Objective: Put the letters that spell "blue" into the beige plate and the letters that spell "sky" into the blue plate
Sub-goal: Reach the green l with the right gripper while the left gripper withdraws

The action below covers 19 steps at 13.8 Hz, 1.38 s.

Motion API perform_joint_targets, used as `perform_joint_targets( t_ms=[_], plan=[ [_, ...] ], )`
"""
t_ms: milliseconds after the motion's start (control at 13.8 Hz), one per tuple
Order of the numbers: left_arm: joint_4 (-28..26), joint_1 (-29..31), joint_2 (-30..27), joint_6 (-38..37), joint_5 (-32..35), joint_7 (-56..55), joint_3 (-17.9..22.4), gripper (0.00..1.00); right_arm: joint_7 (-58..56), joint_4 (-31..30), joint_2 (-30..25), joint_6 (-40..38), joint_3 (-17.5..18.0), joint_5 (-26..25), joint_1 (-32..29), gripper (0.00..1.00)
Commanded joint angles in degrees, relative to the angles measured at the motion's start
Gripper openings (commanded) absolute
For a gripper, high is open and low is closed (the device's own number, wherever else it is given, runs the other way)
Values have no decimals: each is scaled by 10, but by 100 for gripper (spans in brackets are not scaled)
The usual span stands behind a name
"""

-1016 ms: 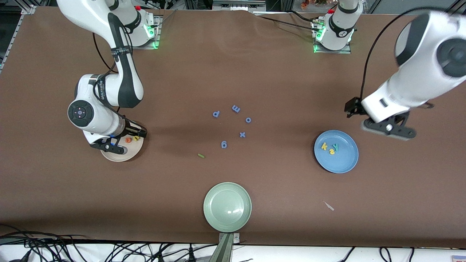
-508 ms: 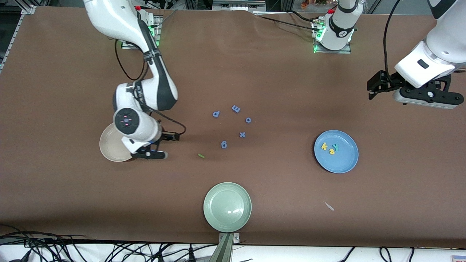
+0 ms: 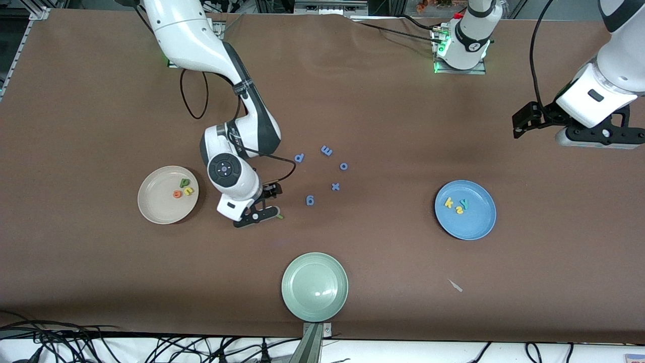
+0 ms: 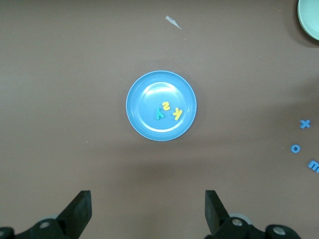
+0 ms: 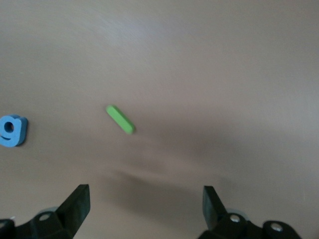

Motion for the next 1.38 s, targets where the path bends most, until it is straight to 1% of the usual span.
perform_joint_targets(
  t_ms=[0, 73, 290, 508, 653, 798, 944, 1089, 1234, 1306],
  plan=[
    [-4, 4, -7, 5, -18, 18, 2, 100, -55, 22, 29, 53, 17, 7, -6, 100],
    [-4, 3, -7, 5, -17, 17, 2, 100, -56, 24, 34, 67, 20, 7, -6, 100],
    [-4, 2, -5, 5, -15, 18, 2, 100, -62, 56, 58, 73, 25, 6, -6, 100],
    [-2, 2, -4, 6, -13, 18, 2, 100, -107, 59, 72, 76, 25, 7, -10, 98],
    [-2, 0, -4, 6, -13, 17, 1, 100, -116, 62, 78, 90, 26, 7, -10, 91],
    [-2, -3, -4, 6, -13, 17, 1, 100, -115, 77, 89, 90, 26, 8, -10, 76],
    [-2, -2, -4, 6, -13, 17, 1, 100, -113, 83, 91, 89, 27, 10, -10, 73],
    [-2, -3, -4, 6, -13, 17, 1, 100, -113, 82, 91, 86, 32, 10, -11, 57],
    [-2, -2, -4, 6, -13, 17, 1, 100, -113, 81, 91, 85, 32, 8, -11, 52],
    [-2, -2, -4, 6, -13, 17, 1, 100, -114, 80, 90, 83, 32, 8, -12, 46]
  ],
)
